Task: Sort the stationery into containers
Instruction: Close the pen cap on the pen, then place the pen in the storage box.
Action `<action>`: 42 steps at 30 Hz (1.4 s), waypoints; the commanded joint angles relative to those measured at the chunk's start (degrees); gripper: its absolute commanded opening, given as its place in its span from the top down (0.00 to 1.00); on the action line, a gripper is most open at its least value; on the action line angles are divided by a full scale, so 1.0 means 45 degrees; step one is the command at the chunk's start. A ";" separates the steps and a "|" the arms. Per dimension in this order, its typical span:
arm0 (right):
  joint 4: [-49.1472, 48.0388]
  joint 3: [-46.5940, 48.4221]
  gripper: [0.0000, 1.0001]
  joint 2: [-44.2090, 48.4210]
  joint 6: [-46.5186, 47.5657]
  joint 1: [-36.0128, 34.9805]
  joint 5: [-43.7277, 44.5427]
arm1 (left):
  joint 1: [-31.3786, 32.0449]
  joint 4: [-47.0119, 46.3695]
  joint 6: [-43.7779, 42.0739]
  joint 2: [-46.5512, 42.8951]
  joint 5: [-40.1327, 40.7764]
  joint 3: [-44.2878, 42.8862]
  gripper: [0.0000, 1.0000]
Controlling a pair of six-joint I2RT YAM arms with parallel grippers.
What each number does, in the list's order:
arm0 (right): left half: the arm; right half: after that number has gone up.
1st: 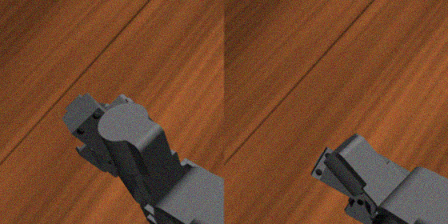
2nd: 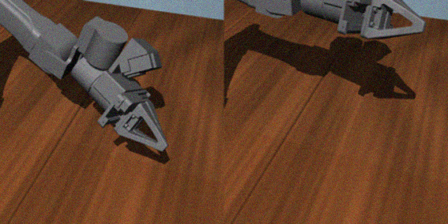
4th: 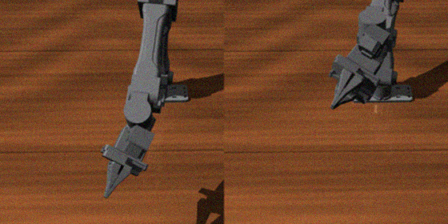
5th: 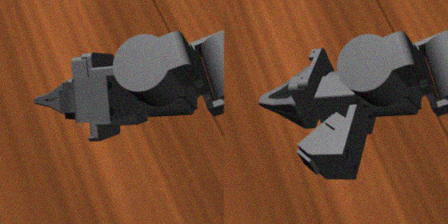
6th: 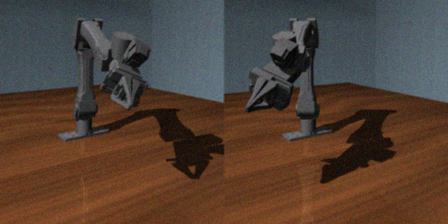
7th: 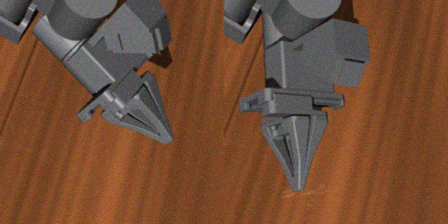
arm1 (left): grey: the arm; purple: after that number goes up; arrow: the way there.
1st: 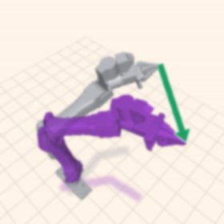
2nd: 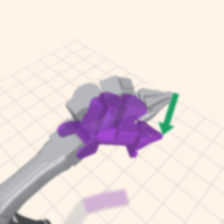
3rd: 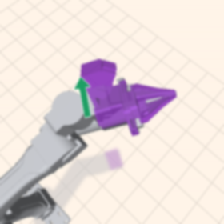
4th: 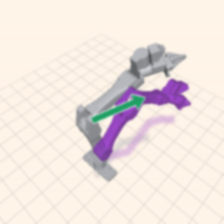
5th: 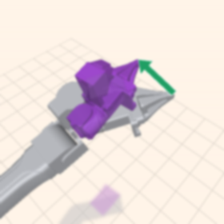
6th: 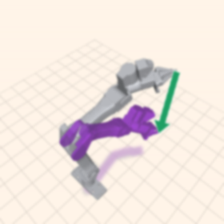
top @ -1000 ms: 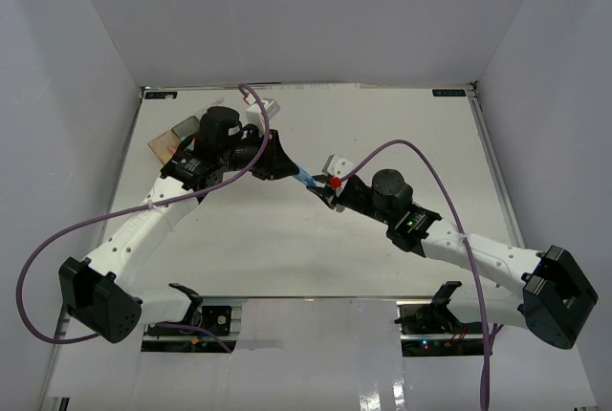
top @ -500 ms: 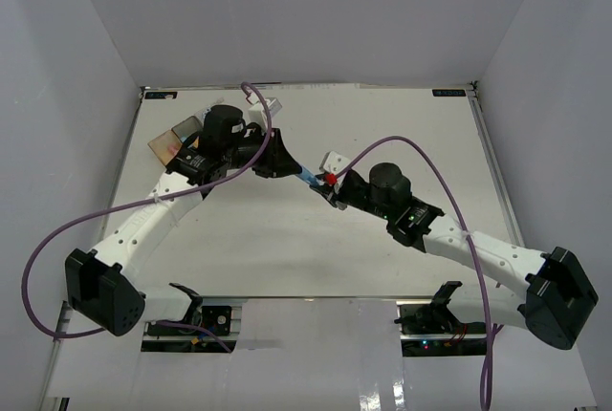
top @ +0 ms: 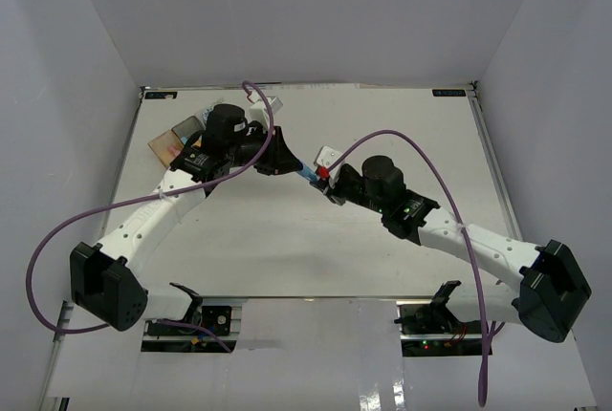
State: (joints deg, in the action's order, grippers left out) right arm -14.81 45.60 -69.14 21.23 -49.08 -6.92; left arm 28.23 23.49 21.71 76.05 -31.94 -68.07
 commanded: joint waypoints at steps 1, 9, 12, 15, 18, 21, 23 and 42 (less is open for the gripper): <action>-0.4249 0.1936 0.79 0.0385 0.0203 -0.0324 -0.1099 | 0.0407 0.0934 -0.0255 0.0541 -0.0207 0.0655 0.82; -0.3800 0.0766 0.48 0.0833 0.0262 -0.0324 -0.0105 | 0.0387 0.0543 -0.0586 0.0093 0.1745 0.0460 0.97; -0.3215 -0.0015 0.17 0.1340 0.0223 -0.0324 0.0501 | 0.0309 0.0348 -0.0937 -0.0219 0.3169 0.0051 1.00; -0.2494 -0.0894 0.03 0.2002 -0.0089 -0.0324 0.1262 | 0.0153 0.0095 -0.1328 -0.0473 0.4751 -0.0516 1.00; -0.1654 -0.1656 0.08 0.2842 -0.0654 -0.0305 0.1479 | 0.0036 -0.0218 -0.1505 -0.0727 0.6275 -0.0713 1.00; -0.0757 -0.2106 0.10 0.3410 -0.1280 -0.0305 0.2237 | -0.0101 -0.1094 -0.1331 -0.1370 0.8577 -0.0031 1.00; -0.0363 -0.2320 0.10 0.3626 -0.1785 -0.0304 0.2473 | -0.0411 -0.1428 -0.1116 -0.1684 0.9826 0.0535 0.98; -0.1065 -0.4079 0.10 0.4740 -0.3937 -0.0324 0.3042 | -0.7717 -0.7735 0.3161 -0.0849 1.2118 0.5225 0.88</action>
State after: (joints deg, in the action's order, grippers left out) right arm -16.58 27.59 -49.12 4.93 -50.37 6.11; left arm -5.21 -4.82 33.12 69.65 22.96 -44.07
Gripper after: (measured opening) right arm 0.901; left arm 0.276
